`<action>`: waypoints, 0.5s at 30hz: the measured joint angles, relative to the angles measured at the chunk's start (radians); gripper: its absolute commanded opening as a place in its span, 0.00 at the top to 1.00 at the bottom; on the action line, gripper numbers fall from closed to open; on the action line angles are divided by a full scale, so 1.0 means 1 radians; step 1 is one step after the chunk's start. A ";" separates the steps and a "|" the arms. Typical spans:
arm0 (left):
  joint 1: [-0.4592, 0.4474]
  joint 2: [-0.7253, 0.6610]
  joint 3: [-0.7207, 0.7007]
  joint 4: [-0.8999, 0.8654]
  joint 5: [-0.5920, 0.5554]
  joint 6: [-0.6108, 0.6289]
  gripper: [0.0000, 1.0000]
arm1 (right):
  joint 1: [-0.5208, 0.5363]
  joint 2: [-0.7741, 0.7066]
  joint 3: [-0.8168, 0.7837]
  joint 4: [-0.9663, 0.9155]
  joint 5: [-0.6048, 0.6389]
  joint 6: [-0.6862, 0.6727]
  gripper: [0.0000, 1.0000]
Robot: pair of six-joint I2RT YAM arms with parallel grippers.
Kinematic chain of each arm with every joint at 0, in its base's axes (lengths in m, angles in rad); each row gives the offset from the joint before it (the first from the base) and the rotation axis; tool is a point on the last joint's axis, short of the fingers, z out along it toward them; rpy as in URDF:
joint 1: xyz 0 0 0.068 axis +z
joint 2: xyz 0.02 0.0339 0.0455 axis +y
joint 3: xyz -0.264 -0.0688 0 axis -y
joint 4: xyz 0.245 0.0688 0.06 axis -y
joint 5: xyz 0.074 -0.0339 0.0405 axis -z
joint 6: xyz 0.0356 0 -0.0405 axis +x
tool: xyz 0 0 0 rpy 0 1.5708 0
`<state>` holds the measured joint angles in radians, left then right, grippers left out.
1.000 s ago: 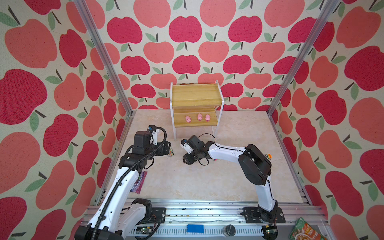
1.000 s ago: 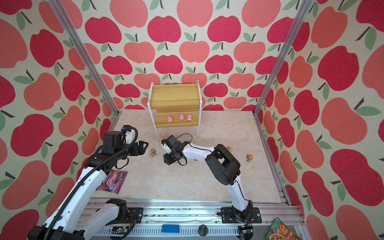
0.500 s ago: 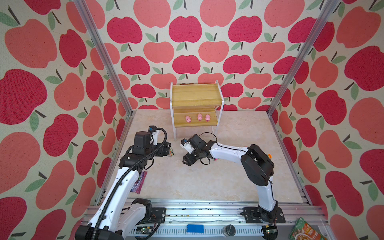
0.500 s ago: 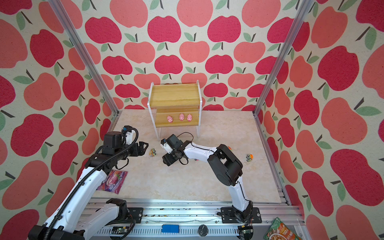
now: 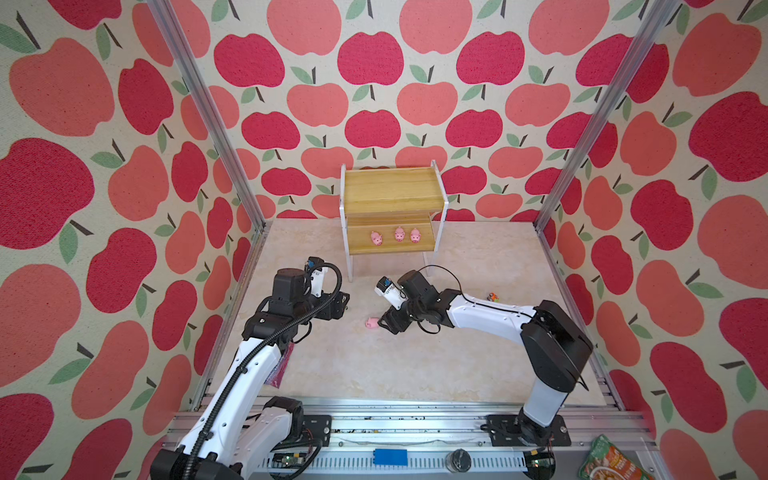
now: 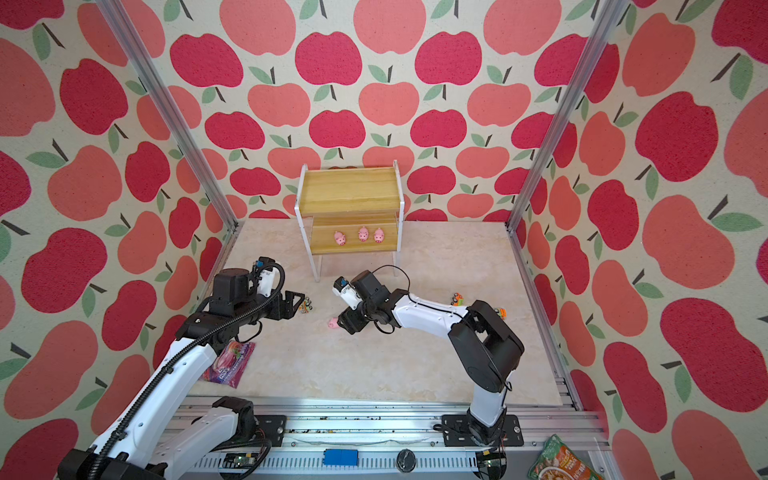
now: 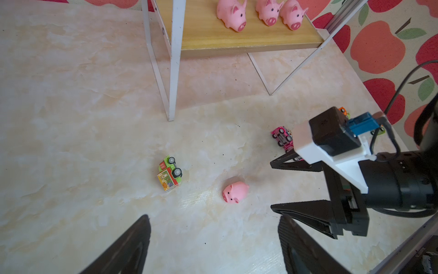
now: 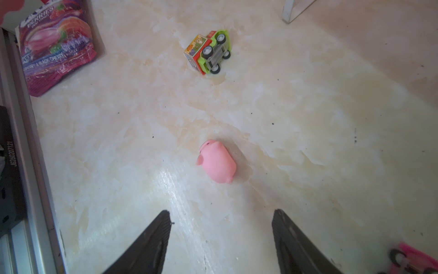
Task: Organize plastic toys on shelves
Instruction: Rotate the plastic toy at the center of the table.
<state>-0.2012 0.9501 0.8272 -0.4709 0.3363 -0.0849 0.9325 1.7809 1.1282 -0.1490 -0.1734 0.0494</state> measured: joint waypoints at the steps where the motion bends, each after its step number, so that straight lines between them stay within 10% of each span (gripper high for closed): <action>1: 0.000 0.001 0.000 0.001 0.002 0.003 0.13 | 0.005 0.003 -0.006 0.003 0.001 -0.006 0.30; 15: 0.000 0.040 0.000 0.001 0.013 0.024 0.12 | 0.036 0.131 -0.016 0.072 0.077 -0.035 0.33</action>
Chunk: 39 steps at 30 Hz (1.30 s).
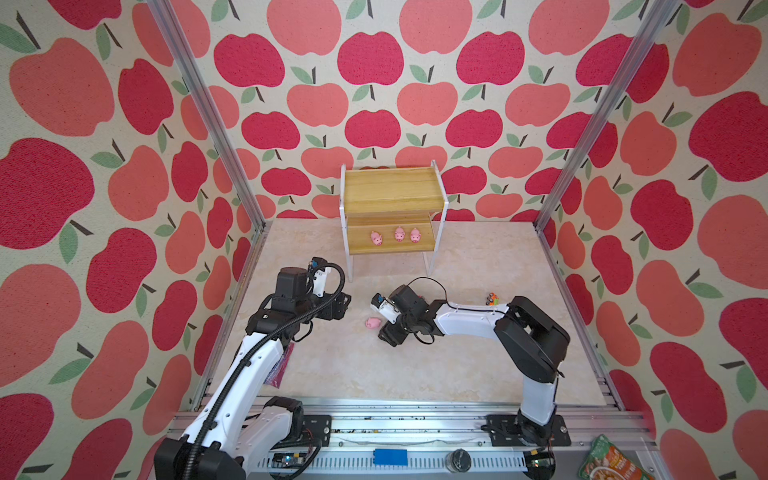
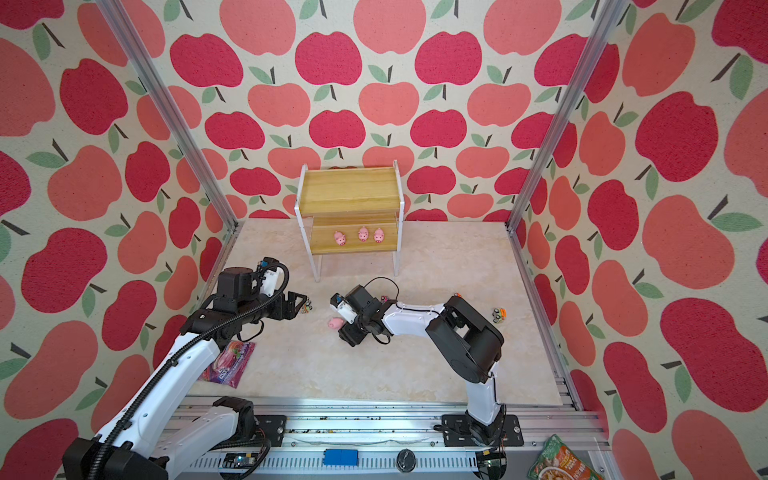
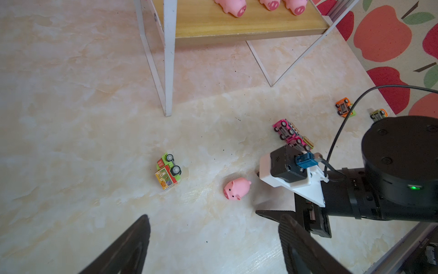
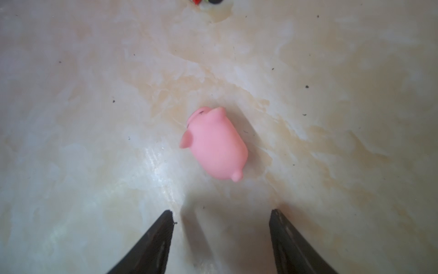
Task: Organize plastic toys on shelves
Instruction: Rotate the plastic toy at the center of the table.
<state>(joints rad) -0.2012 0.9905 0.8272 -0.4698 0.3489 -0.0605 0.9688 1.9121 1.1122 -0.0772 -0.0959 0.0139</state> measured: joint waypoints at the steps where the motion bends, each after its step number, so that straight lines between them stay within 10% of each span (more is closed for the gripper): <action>1: 0.000 0.000 0.000 0.000 0.000 0.000 0.12 | 0.000 0.005 0.006 0.003 0.010 0.000 0.33; 21: -0.025 0.007 -0.005 0.011 0.003 0.000 0.13 | -0.080 0.096 0.120 0.063 0.111 0.005 0.34; 39: -0.443 0.217 -0.107 0.211 -0.285 -0.145 0.15 | -0.216 -0.327 -0.074 0.157 0.006 0.130 0.34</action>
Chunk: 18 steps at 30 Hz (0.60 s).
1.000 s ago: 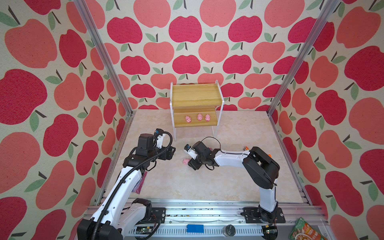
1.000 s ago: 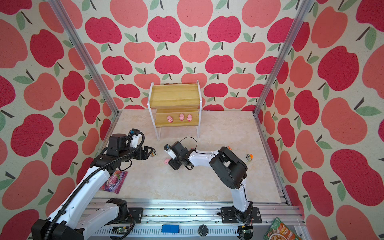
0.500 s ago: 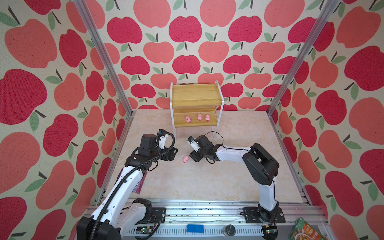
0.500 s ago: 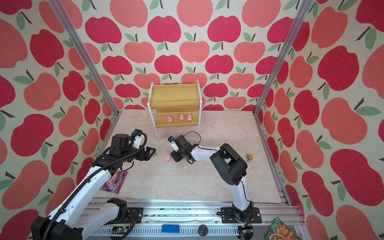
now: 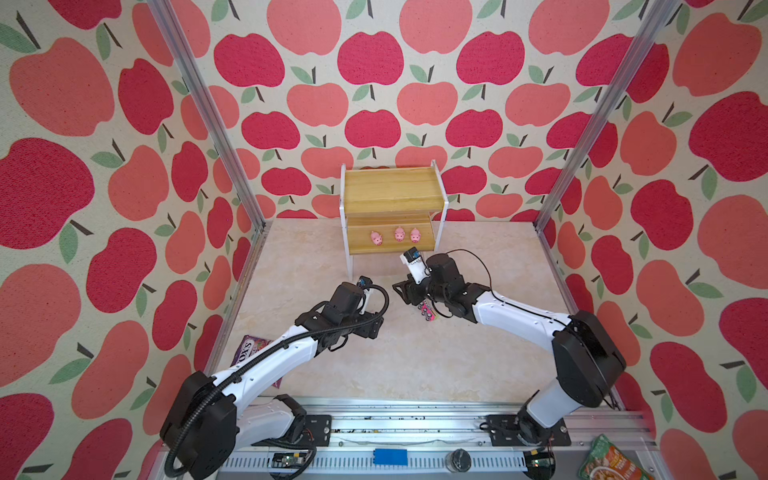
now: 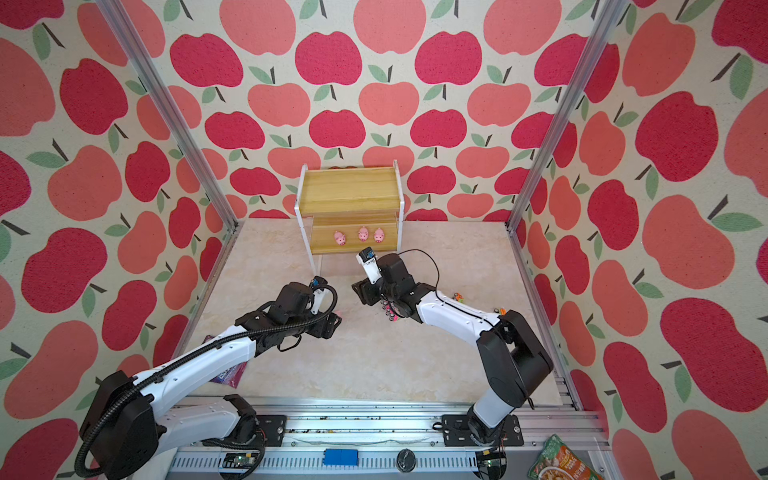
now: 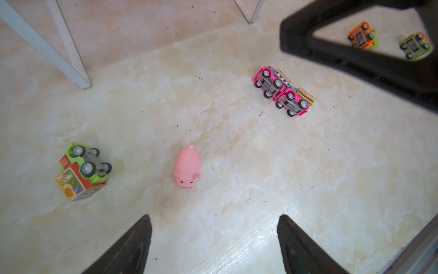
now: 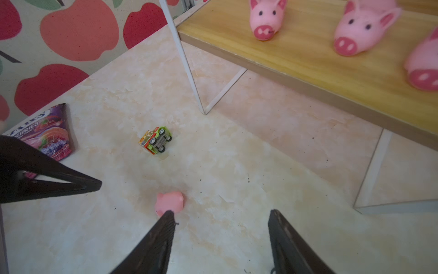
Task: Organize plastic toys on shelves
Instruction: Rotate the plastic toy at the center of the table, then pick up the plastic toy from the center of the table.
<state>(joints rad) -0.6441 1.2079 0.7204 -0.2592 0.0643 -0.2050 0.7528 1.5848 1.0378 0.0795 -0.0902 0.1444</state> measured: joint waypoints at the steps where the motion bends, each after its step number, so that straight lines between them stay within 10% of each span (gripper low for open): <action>1: -0.007 0.012 -0.016 0.031 -0.006 -0.005 0.15 | -0.017 -0.021 -0.015 0.000 -0.011 0.008 0.34; 18: -0.020 0.178 -0.171 0.407 -0.058 0.039 0.29 | -0.127 -0.144 -0.227 0.082 -0.153 0.041 0.34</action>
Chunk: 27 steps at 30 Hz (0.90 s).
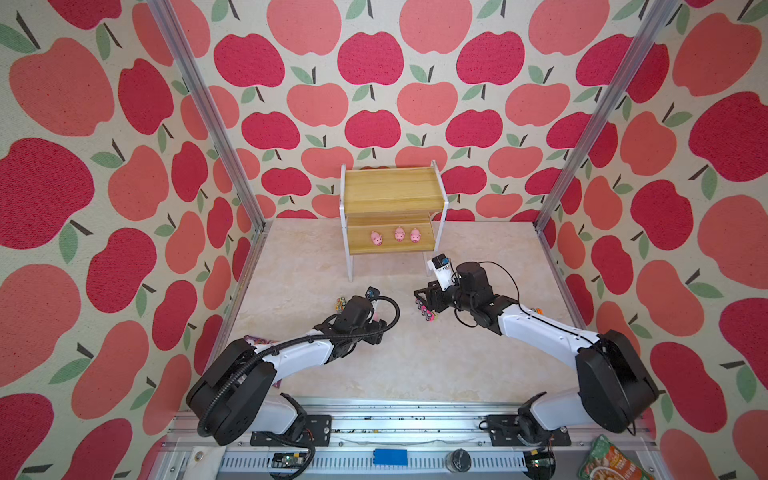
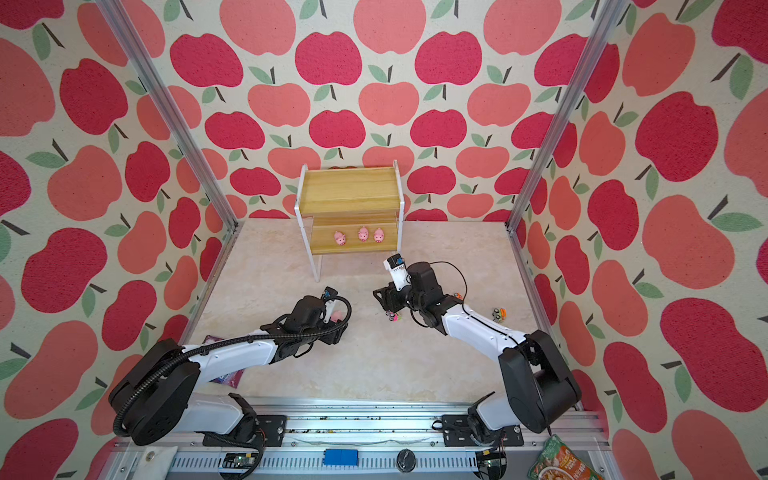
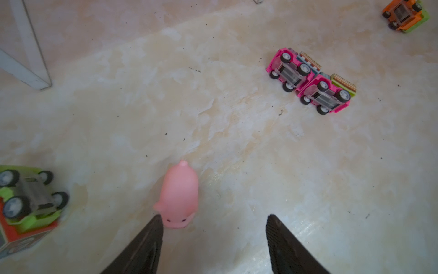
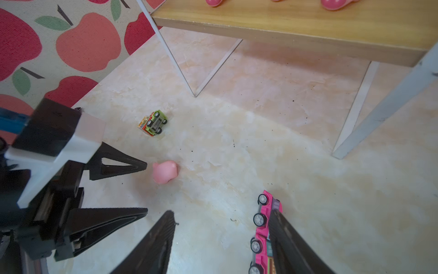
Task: Organize plastic toys on shelves
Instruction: Pick up the plastic toy from the center of the table.
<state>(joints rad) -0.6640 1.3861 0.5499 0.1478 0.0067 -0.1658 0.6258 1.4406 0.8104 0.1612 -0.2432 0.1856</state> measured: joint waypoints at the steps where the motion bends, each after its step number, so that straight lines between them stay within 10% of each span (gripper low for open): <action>1: 0.011 0.000 -0.011 0.016 0.000 0.003 0.29 | 0.000 -0.001 -0.005 0.008 -0.004 0.000 0.34; 15: 0.095 -0.002 -0.086 0.142 0.080 0.027 0.27 | 0.000 -0.006 -0.056 0.112 -0.047 -0.001 0.33; 27: 0.106 0.147 -0.066 0.225 0.088 0.046 0.46 | 0.000 -0.018 -0.073 0.137 -0.048 -0.001 0.33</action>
<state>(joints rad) -0.5583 1.5333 0.4843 0.3733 0.0944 -0.1200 0.6258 1.4227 0.7376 0.2977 -0.2909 0.1848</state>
